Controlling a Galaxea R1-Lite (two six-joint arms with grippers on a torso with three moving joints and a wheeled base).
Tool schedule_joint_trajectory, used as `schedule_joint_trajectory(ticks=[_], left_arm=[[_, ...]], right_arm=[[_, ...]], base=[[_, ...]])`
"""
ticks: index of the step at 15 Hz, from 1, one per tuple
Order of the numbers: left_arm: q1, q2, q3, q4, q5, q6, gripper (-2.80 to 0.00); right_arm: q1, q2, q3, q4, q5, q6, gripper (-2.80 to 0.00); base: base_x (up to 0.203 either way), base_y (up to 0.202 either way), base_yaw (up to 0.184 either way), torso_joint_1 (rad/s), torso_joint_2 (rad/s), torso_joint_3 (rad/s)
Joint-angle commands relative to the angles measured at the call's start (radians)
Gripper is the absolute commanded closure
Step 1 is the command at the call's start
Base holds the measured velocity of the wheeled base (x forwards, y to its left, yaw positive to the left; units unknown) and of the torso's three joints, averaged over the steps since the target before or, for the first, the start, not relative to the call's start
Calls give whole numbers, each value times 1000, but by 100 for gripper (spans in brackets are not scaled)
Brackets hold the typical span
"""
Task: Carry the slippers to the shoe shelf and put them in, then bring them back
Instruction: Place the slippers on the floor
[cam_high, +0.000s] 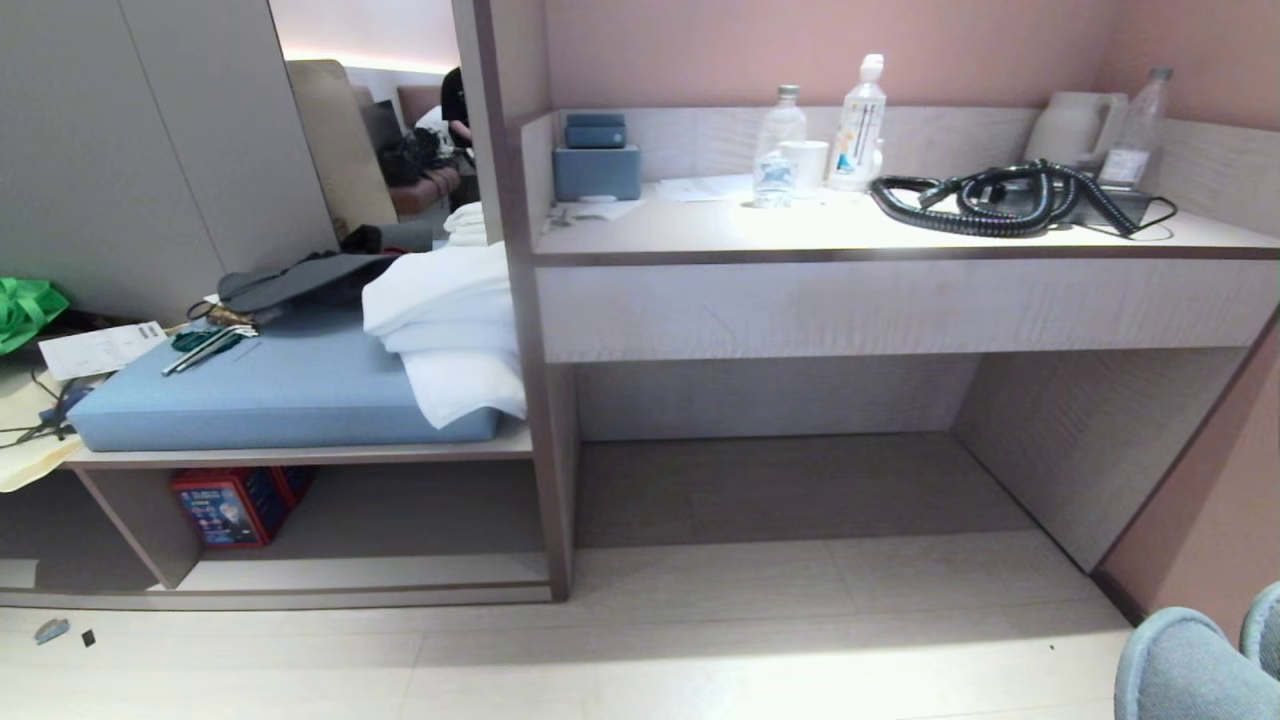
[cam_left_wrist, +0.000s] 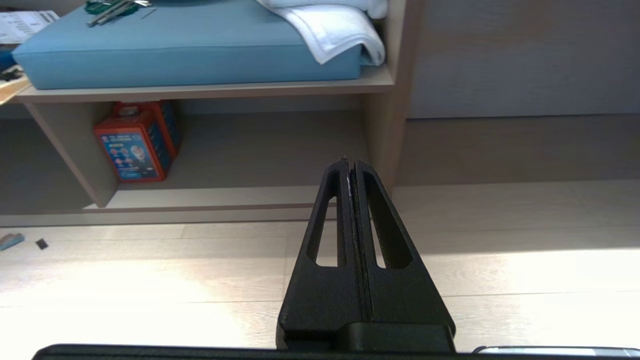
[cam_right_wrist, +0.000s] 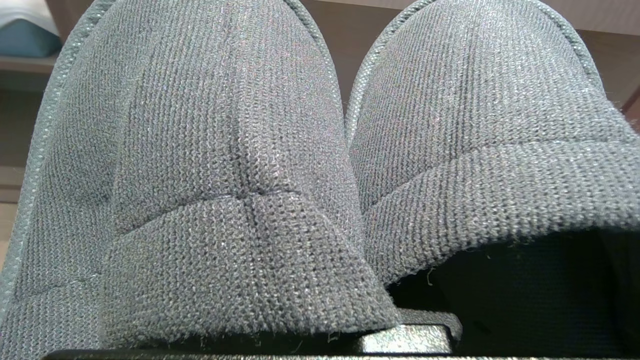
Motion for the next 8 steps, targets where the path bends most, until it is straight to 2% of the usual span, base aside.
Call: schedule_joint_trajectory(ticks=[1,8], left_arm=[[0,1,0,0,-1,0,0],[0,1,0,0,1,0,0]], right_arm=[[-1,1,0,0,0,-1,0],[0,1,-1,0,0,1,0]], base=[[0,-196,0,5,2,0],[0,-198,0,2,2,4]])
